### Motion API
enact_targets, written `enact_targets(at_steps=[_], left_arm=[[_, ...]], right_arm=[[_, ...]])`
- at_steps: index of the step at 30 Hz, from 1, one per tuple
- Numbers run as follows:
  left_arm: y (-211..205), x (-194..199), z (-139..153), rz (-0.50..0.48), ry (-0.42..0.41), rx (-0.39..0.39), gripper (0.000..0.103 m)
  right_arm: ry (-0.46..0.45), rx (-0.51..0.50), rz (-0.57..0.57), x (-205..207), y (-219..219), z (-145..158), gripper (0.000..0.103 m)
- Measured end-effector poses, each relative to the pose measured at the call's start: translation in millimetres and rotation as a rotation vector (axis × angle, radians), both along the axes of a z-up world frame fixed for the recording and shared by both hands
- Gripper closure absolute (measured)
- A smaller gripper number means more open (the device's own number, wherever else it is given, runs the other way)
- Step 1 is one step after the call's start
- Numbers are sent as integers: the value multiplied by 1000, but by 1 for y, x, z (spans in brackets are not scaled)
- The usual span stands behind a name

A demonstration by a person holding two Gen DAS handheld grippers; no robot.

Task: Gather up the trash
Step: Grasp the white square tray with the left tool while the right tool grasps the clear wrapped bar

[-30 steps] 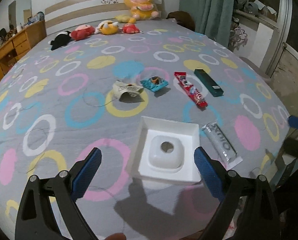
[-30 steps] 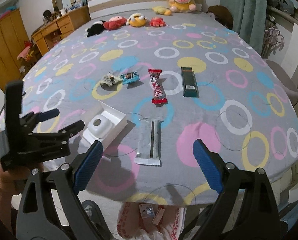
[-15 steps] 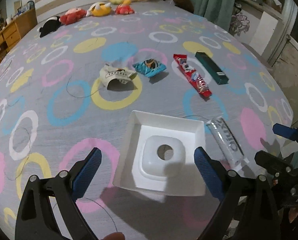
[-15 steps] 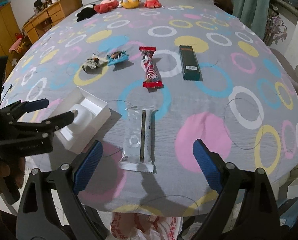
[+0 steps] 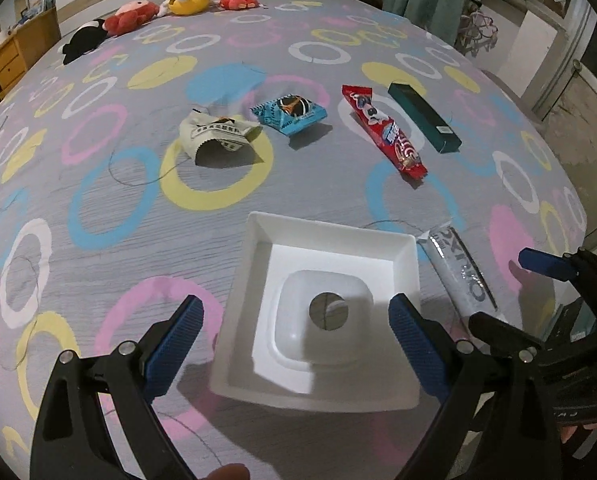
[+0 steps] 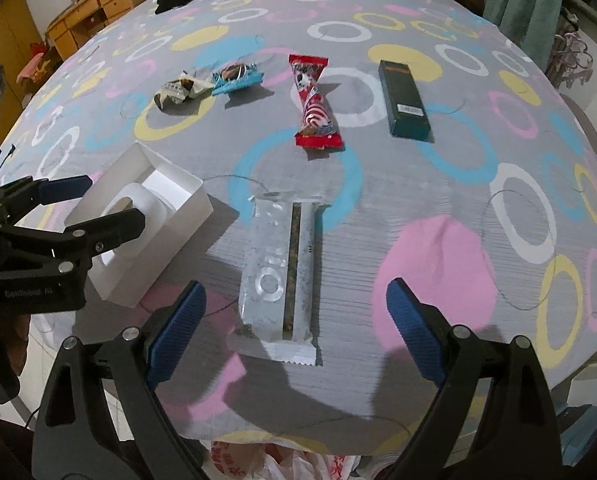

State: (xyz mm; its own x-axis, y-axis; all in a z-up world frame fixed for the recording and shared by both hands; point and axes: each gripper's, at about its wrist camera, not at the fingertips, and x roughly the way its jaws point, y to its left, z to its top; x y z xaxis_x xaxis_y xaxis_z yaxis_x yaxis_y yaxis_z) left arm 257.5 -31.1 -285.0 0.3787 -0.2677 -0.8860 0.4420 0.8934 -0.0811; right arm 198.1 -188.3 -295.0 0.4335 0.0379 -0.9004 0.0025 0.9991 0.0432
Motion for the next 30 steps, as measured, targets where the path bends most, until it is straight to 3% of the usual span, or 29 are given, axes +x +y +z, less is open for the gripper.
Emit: enact_targets(at_steps=[10,23,26,28,30], left_arm=[[-6,8,-14,4,32,31,12],[-5,14,-24,19,47,20,12],[-6,11,-20,17,51,-8,29],[-8,8,-17,13,48,-4,30],[-9,5,-17,7,40,-8,30]], right_arm=[[52,3,-13,12,-4,-20,14],[49,-56,7,21,1,-31,12],[30,-56,28,16,6,-29,34],[23,-54,50,15,13,-25,66],[24,-80,50,15,18,-25,66]])
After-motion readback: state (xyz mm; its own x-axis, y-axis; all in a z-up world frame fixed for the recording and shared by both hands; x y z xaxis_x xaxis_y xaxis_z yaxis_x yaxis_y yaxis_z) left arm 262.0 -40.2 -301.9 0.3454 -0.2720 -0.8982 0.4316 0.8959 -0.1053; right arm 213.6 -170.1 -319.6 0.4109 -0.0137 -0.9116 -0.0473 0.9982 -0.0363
